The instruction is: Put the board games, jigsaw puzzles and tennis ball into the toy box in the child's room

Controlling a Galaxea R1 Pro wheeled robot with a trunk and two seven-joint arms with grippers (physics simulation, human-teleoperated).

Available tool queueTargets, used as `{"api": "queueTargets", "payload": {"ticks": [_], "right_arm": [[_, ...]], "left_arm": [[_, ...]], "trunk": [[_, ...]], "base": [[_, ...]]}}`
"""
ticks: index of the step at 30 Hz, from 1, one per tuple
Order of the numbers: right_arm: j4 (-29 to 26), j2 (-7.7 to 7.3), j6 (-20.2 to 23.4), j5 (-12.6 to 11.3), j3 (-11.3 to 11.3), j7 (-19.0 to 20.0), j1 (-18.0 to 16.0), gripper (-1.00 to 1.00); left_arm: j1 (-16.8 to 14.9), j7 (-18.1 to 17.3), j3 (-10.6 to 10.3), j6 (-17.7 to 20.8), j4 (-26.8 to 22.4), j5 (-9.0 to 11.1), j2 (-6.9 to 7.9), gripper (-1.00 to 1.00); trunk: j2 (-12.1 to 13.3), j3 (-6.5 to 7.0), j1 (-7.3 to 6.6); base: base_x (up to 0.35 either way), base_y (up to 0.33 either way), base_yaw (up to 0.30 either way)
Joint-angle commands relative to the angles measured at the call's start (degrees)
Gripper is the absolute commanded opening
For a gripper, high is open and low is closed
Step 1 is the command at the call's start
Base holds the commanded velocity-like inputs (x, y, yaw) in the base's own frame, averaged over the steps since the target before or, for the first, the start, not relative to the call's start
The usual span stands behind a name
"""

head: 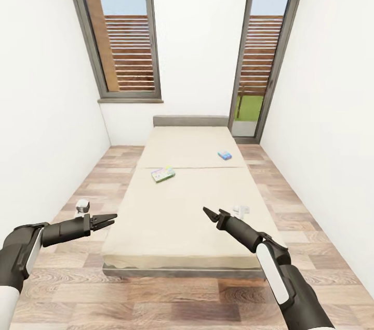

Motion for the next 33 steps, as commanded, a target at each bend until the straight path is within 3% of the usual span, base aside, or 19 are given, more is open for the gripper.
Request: {"api": "queueTargets", "payload": {"ticks": [1,20,33], "right_arm": [[-0.04,0.03,0.46,-0.51,-0.05,-0.01,-0.04,1.0],[-0.04,0.13,0.43,-0.42,0.21,-0.01,-0.04,1.0],[-0.04,0.13,0.42,-0.46,0.16,-0.02,-0.04,1.0]], "left_arm": [[-0.05,-0.23,0.02,0.6,0.0,-0.04,0.0,1.0],[-0.05,-0.24,0.08,0.6,0.0,-0.04,0.03,1.0],[-0.05,-0.24,0.1,0.6,0.0,-0.04,0.03,1.0]], "trunk": [[-0.12,-0.03,0.04],[-0.12,1.77,0.04],[-0.12,2.98,0.04]], "base": [[0.0,0.0,0.0],[0.0,0.0,0.006],[0.0,0.0,0.105]]}}
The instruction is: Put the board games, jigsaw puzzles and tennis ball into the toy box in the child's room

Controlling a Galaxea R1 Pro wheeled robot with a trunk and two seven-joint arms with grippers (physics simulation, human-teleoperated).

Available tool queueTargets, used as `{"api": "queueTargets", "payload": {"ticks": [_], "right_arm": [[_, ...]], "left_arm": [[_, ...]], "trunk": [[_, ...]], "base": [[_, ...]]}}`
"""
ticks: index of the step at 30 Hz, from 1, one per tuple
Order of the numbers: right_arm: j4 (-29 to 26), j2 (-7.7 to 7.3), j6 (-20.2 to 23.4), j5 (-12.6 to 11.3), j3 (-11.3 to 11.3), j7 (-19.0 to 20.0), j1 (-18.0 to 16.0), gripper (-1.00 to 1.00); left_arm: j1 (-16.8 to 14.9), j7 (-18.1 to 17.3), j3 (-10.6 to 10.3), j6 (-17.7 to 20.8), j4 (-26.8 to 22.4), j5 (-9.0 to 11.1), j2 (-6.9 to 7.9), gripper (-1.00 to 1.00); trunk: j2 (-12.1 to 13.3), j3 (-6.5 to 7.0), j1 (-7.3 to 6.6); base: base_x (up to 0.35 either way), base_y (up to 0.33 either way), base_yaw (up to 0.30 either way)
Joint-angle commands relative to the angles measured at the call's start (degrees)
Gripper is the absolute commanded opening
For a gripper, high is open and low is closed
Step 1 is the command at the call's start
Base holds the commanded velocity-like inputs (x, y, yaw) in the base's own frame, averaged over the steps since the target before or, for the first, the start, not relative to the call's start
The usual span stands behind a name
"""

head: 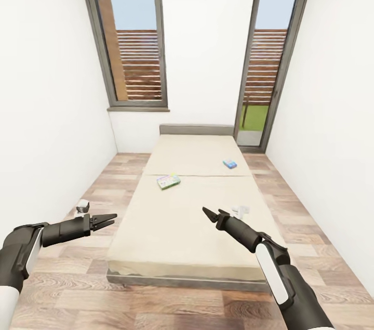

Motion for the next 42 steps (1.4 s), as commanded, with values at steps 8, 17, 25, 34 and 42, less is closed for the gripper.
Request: {"api": "queueTargets", "payload": {"ticks": [8,17,25,34,42], "right_arm": [[-0.05,0.02,0.52,-0.58,-0.17,-0.08,-0.04,1.0],[-0.05,0.02,0.64,-0.64,-0.27,-0.1,-0.04,1.0],[0.07,0.02,0.57,-0.64,-0.3,-0.08,-0.04,1.0],[0.16,0.02,0.57,-0.62,-0.22,-0.1,-0.04,1.0],[0.35,0.02,0.56,-0.56,-0.14,-0.1,-0.04,1.0]], "left_arm": [[-0.06,-0.23,0.01,0.6,0.0,-0.05,0.0,1.0],[-0.06,-0.23,0.16,0.6,0.0,-0.05,0.0,1.0],[-0.06,-0.23,0.25,0.6,0.0,-0.05,0.0,1.0],[-0.06,-0.23,0.19,0.6,0.0,-0.05,0.0,1.0],[-0.06,-0.23,0.13,0.6,0.0,-0.05,0.0,1.0]], "trunk": [[-0.12,0.25,0.04],[-0.12,0.28,0.04],[-0.12,0.28,0.04],[-0.12,0.28,0.04],[-0.12,0.28,0.04]], "base": [[0.0,0.0,0.09],[0.043,0.06,-0.065],[0.174,0.192,-0.254],[0.176,0.241,-0.275],[0.105,0.269,-0.258]]}}
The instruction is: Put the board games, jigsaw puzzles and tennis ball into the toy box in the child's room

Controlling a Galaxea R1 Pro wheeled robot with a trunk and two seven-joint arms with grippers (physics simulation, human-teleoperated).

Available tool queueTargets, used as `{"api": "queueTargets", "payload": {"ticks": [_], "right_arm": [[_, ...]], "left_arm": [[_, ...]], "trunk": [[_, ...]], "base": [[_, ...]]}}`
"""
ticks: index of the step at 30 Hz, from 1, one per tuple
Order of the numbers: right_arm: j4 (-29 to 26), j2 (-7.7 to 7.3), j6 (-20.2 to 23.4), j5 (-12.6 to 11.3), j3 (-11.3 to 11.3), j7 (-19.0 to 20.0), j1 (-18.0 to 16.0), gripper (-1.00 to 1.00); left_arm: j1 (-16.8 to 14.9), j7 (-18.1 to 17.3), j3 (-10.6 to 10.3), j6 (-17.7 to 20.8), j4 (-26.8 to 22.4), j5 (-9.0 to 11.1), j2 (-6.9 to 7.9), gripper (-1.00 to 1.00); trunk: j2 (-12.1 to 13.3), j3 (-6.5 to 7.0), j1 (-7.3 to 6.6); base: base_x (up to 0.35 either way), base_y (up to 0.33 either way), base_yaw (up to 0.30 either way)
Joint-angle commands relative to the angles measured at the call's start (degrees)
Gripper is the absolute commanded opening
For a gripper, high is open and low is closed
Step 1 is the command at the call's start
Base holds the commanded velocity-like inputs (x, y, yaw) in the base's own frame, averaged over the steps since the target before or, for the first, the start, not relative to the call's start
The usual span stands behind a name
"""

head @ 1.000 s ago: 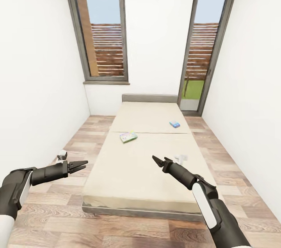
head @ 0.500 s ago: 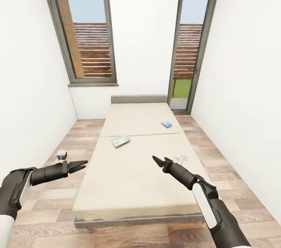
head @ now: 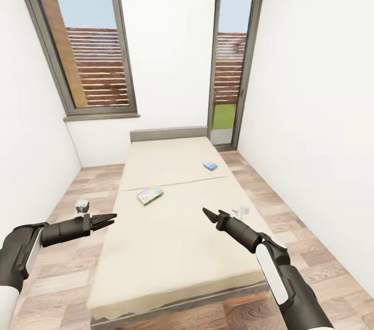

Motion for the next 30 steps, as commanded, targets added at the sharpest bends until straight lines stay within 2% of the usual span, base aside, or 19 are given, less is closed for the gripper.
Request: {"api": "queueTargets", "payload": {"ticks": [1,7,22,30], "right_arm": [[-0.01,0.03,0.49,-0.5,-0.06,0.0,-0.06,1.0],[0.08,0.03,0.42,-0.46,0.06,0.01,-0.06,1.0],[0.09,0.03,0.41,-0.38,0.21,0.02,-0.06,1.0],[0.08,0.03,0.41,-0.41,0.18,0.0,-0.06,1.0]], "left_arm": [[-0.03,-0.25,0.01,0.6,0.0,-0.04,0.02,1.0],[-0.03,-0.26,-0.01,0.6,0.0,-0.04,0.02,1.0],[-0.03,-0.35,-0.08,0.6,0.0,-0.04,0.02,1.0],[-0.03,-0.49,0.16,0.62,0.0,0.01,0.02,1.0]], "trunk": [[-0.13,-0.13,0.04],[-0.13,-0.13,0.04],[-0.13,-0.13,0.04],[-0.13,-0.01,0.04]], "base": [[0.048,0.277,-0.223],[0.016,0.281,-0.128],[0.001,0.288,-0.021],[0.03,0.241,-0.16]]}}
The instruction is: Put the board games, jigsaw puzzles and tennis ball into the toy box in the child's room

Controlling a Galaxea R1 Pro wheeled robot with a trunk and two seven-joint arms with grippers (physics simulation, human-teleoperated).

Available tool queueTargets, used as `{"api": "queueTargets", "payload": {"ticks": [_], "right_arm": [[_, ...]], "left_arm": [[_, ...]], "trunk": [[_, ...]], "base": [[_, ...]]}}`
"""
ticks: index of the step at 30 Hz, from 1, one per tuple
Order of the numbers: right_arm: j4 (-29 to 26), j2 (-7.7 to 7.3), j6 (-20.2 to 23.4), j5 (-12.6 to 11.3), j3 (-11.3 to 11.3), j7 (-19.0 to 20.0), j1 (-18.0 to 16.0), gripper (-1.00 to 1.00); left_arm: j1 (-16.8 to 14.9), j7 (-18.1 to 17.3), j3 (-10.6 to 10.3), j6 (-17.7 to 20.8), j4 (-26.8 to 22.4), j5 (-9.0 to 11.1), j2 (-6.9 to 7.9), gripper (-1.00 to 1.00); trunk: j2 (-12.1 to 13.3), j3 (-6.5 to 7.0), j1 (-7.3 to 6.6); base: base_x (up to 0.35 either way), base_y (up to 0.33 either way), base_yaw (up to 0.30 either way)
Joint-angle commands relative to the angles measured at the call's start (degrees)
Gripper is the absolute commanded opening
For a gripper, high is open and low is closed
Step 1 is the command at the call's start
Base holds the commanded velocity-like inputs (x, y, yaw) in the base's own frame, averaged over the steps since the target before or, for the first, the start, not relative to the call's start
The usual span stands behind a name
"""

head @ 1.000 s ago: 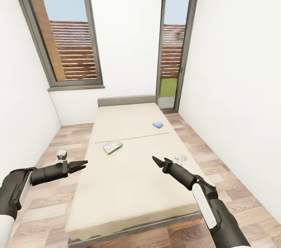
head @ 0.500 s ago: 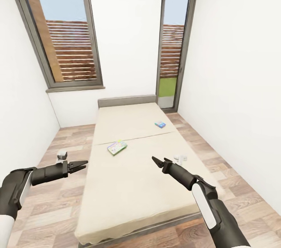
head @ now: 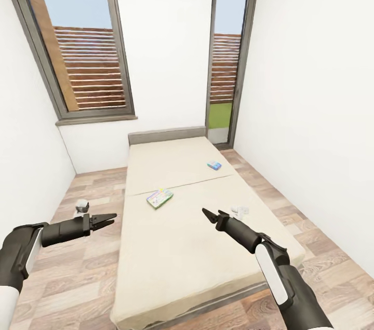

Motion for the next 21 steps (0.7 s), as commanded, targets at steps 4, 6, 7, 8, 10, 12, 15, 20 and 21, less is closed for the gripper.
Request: {"api": "queueTargets", "payload": {"ticks": [4,6,7,8,10,12,15,20,21], "right_arm": [[-0.03,0.03,0.48,-0.55,-0.18,0.02,-0.06,1.0],[-0.03,0.03,0.48,-0.54,-0.21,0.02,-0.06,1.0],[-0.03,0.03,0.48,-0.53,-0.21,0.03,-0.06,1.0],[-0.03,0.03,0.48,-0.52,-0.22,0.01,-0.06,1.0],[-0.03,0.03,0.48,-0.55,-0.23,0.02,-0.06,1.0],[-0.03,0.03,0.48,-0.61,-0.23,0.01,-0.06,1.0],[-0.03,0.03,0.48,-0.65,-0.29,-0.01,-0.06,1.0],[-0.03,0.03,0.64,-0.64,-0.45,-0.04,-0.06,1.0],[-0.03,0.03,0.73,-0.63,-0.41,-0.05,-0.06,1.0]], "left_arm": [[-0.04,-0.51,0.24,0.99,-0.01,0.11,0.03,1.0],[-0.04,-0.54,0.36,1.51,-0.01,0.06,0.08,1.0],[-0.04,-0.48,0.39,1.6,0.01,0.05,0.11,1.0],[-0.04,-0.45,0.4,1.66,0.04,0.03,0.14,1.0],[-0.04,-0.52,0.42,1.56,0.05,0.06,0.17,1.0],[-0.04,-0.64,0.45,1.47,0.07,0.17,0.22,1.0],[-0.09,-0.66,0.46,1.54,0.08,0.13,0.24,1.0],[-0.25,-0.34,0.23,1.91,0.08,-0.09,0.2,1.0],[-0.3,-0.2,0.18,1.93,0.08,-0.13,0.18,1.0]], "trunk": [[-0.13,-0.1,0.04],[-0.13,-0.09,0.04],[-0.13,-0.09,0.04],[-0.13,-0.08,0.04],[-0.13,-0.08,0.04],[-0.13,-0.08,0.04],[-0.13,-0.08,0.04],[-0.13,-0.08,0.04],[-0.13,-0.08,0.04]], "base": [[0.014,0.07,-0.09],[0.006,0.028,-0.036],[0.004,0.02,-0.026],[0.003,0.013,-0.016],[0.002,0.009,-0.012],[0.001,0.005,-0.007],[0.0,0.002,-0.003],[0.0,0.0,-0.001],[0.0,0.0,0.0]]}}
